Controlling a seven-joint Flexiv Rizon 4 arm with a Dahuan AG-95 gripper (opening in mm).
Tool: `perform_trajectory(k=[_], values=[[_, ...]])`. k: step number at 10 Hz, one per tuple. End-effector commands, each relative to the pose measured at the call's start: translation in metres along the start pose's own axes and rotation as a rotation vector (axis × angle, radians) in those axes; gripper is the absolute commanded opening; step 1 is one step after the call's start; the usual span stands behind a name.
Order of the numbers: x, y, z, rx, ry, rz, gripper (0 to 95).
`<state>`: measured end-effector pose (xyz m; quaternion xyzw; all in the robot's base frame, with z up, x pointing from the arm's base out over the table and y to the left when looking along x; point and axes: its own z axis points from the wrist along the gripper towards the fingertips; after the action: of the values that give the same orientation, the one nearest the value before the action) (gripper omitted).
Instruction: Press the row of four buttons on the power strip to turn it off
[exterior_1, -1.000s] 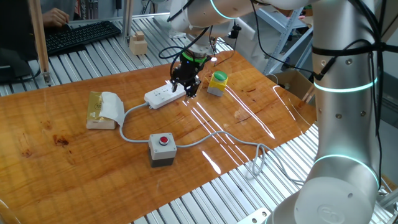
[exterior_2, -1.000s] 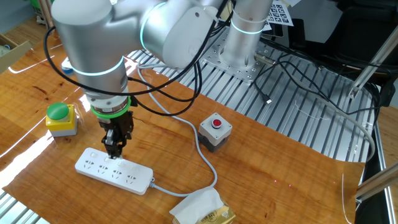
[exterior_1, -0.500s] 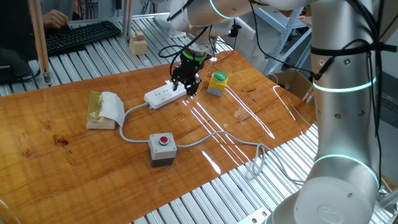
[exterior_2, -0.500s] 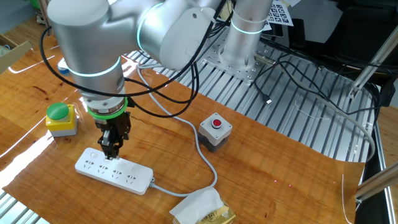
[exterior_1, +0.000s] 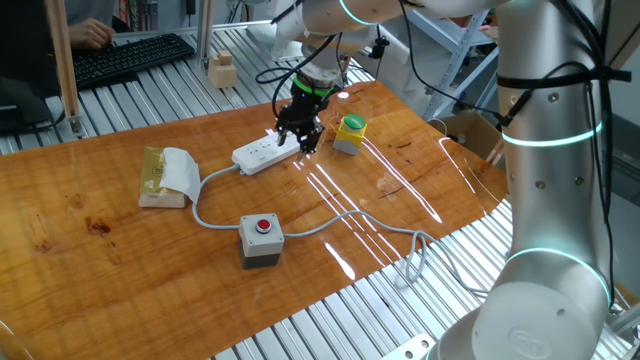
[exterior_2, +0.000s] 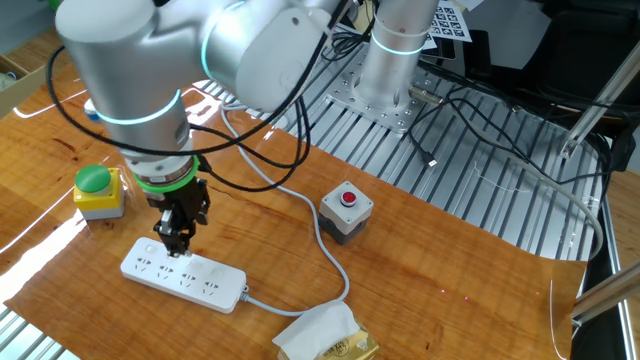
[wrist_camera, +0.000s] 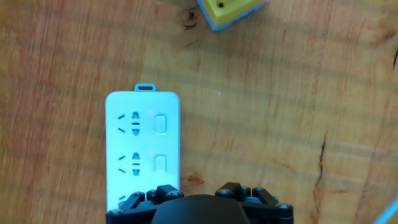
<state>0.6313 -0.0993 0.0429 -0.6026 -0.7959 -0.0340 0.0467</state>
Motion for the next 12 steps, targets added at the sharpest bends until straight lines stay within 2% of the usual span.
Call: perform_trajectory(k=[1,2,3,4,6,8,12], values=[[0.0007,-0.0019,-0.0009,0.004,-0.023,-0.027,57.0],[0.0007,-0.0019,-0.0009,0.0,-0.02,-0.032,57.0],[0.0007,-0.0019,-0.0009,0.001,0.01,-0.064,57.0],[0.0007,-0.0019,-0.0009,0.025,0.02,-0.079,57.0],[0.0007,-0.0019,-0.0009,0.026,0.022,-0.041,57.0],[0.0007,-0.0019,-0.0009,0.018,0.018,-0.041,57.0],[0.0007,-0.0019,-0.0009,0.017,0.029,-0.031,57.0]])
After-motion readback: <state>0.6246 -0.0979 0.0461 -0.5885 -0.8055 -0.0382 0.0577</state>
